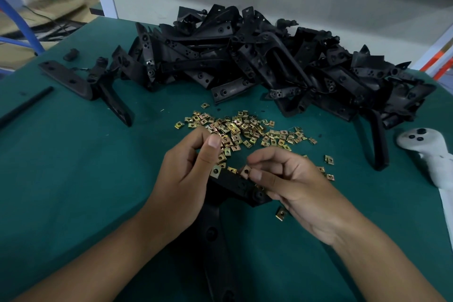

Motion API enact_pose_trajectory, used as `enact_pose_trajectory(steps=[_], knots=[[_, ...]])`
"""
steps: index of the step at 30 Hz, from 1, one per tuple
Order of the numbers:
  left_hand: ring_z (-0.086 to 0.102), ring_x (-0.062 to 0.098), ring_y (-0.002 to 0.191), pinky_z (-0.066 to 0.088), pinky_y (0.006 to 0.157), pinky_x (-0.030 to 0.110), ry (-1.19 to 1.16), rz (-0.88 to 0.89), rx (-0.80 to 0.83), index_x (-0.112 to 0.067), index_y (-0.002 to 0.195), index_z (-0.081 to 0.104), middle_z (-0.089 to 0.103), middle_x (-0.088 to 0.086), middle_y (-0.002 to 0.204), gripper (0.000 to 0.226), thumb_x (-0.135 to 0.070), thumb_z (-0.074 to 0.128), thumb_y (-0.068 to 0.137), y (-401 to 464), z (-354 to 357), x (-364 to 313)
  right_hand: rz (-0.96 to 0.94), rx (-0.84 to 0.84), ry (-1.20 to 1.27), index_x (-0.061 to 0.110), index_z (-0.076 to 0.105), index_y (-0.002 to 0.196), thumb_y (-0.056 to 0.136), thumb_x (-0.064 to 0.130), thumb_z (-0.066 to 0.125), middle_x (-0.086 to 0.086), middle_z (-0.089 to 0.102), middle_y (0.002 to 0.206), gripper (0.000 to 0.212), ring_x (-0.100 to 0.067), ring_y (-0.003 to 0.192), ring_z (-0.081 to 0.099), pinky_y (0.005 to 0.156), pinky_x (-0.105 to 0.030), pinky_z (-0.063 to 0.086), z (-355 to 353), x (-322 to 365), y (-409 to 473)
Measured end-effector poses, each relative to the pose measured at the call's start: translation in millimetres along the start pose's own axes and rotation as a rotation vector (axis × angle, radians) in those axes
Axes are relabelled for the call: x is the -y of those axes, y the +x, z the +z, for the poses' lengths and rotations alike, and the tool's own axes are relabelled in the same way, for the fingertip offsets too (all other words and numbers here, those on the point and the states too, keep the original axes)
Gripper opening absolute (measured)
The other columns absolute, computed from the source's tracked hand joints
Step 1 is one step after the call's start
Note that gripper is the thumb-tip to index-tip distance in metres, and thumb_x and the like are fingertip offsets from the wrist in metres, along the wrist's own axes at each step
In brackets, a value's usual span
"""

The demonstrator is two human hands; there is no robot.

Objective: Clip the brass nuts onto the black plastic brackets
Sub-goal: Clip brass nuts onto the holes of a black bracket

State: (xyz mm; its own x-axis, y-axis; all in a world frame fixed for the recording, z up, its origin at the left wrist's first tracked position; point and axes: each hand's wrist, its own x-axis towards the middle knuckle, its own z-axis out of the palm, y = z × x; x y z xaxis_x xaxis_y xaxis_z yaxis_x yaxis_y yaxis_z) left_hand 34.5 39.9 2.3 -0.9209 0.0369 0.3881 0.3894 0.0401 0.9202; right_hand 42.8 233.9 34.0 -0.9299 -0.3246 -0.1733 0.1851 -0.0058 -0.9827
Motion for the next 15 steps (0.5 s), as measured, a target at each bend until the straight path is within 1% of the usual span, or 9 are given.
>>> enact_pose_trajectory(steps=[5, 8, 12, 15], knots=[[0.034, 0.039, 0.065, 0.030, 0.057, 0.048, -0.005, 0.005, -0.009, -0.019, 0.075, 0.045, 0.038, 0.019, 0.069, 0.048, -0.060, 0.045, 0.100, 0.1, -0.5, -0.9, 0.000, 0.013, -0.033, 0.030, 0.078, 0.093, 0.075, 0.030, 0.079, 0.006, 0.073, 0.084, 0.018, -0.001, 0.070, 0.061, 0.061, -0.013, 0.043, 0.6, -0.6, -0.6], [0.034, 0.038, 0.064, 0.030, 0.056, 0.047, -0.008, 0.002, -0.010, -0.021, 0.075, 0.046, 0.038, 0.019, 0.069, 0.047, -0.060, 0.045, 0.100, 0.5, -0.6, -2.2, -0.003, 0.023, -0.032, 0.029, 0.078, 0.094, 0.074, 0.031, 0.078, 0.008, 0.072, 0.082, 0.020, 0.000, 0.068, 0.061, 0.059, -0.011, 0.044, 1.3, -0.1, -1.1], [0.034, 0.037, 0.063, 0.030, 0.056, 0.047, 0.009, -0.001, -0.014, -0.020, 0.075, 0.045, 0.037, 0.018, 0.069, 0.047, -0.060, 0.043, 0.100, 0.8, -0.2, -3.5, -0.019, 0.048, -0.025, 0.028, 0.078, 0.094, 0.077, 0.028, 0.077, 0.011, 0.071, 0.077, 0.017, 0.002, 0.064, 0.060, 0.057, -0.010, 0.043, 0.6, -1.0, -1.1], [0.035, 0.034, 0.063, 0.031, 0.057, 0.045, 0.042, 0.001, -0.026, -0.019, 0.074, 0.045, 0.038, 0.016, 0.069, 0.046, -0.056, 0.042, 0.102, 0.5, 0.1, -4.0, -0.029, 0.062, -0.030, 0.025, 0.078, 0.094, 0.079, 0.027, 0.076, 0.009, 0.072, 0.078, 0.016, 0.002, 0.064, 0.061, 0.057, -0.009, 0.043, 0.3, -1.1, -1.1]])
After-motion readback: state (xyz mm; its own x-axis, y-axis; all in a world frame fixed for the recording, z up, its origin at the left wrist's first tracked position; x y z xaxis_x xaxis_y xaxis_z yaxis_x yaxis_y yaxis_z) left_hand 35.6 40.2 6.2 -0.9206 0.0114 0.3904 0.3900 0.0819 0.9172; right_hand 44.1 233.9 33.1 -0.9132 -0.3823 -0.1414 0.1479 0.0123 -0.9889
